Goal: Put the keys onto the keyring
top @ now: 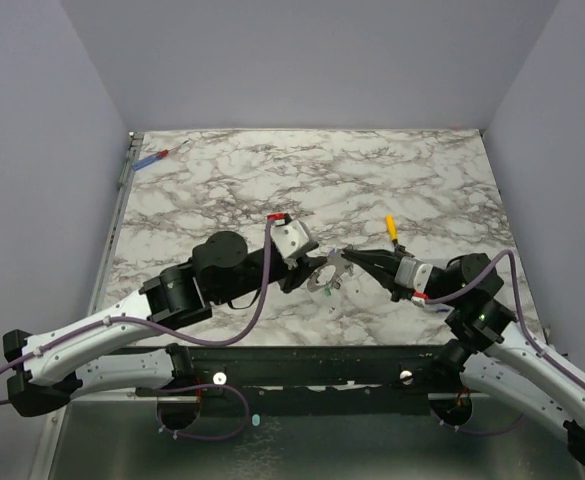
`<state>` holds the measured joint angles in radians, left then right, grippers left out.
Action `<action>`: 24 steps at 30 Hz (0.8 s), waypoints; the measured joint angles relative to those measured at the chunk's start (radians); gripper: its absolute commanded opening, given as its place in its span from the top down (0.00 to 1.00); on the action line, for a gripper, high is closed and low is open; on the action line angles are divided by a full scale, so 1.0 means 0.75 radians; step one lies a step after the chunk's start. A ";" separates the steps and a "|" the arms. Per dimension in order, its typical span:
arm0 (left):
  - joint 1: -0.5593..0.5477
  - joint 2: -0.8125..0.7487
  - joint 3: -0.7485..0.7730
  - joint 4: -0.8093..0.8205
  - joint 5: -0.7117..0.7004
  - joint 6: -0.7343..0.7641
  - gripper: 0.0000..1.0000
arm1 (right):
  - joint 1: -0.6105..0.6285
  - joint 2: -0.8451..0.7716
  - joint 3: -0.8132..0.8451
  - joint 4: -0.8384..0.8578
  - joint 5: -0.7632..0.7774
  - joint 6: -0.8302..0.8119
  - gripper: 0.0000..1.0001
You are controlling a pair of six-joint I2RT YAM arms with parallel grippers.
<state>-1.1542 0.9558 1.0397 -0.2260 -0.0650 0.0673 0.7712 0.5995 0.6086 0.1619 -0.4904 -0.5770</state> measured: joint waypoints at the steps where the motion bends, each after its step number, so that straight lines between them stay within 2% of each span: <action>1: 0.000 -0.020 0.001 0.002 -0.009 -0.011 0.62 | 0.000 0.016 -0.039 0.109 -0.030 0.047 0.99; 5: 0.000 -0.150 0.012 0.001 -0.030 -0.043 0.66 | 0.000 0.124 -0.047 0.363 -0.159 0.179 0.99; 12: 0.000 -0.401 0.041 -0.076 -0.044 -0.076 0.69 | -0.009 0.279 0.122 0.482 -0.436 0.305 0.99; 18: 0.000 -0.436 0.015 -0.164 0.083 -0.114 0.59 | -0.011 0.413 0.267 0.654 -0.660 0.478 0.99; 24: 0.000 -0.459 -0.046 -0.194 0.174 -0.125 0.54 | -0.018 0.578 0.358 0.877 -0.847 0.753 0.99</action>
<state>-1.1542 0.6117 1.0054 -0.3717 0.0654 -0.0265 0.7574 1.0332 0.8768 0.8196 -1.1259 -0.0124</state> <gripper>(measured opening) 0.440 0.019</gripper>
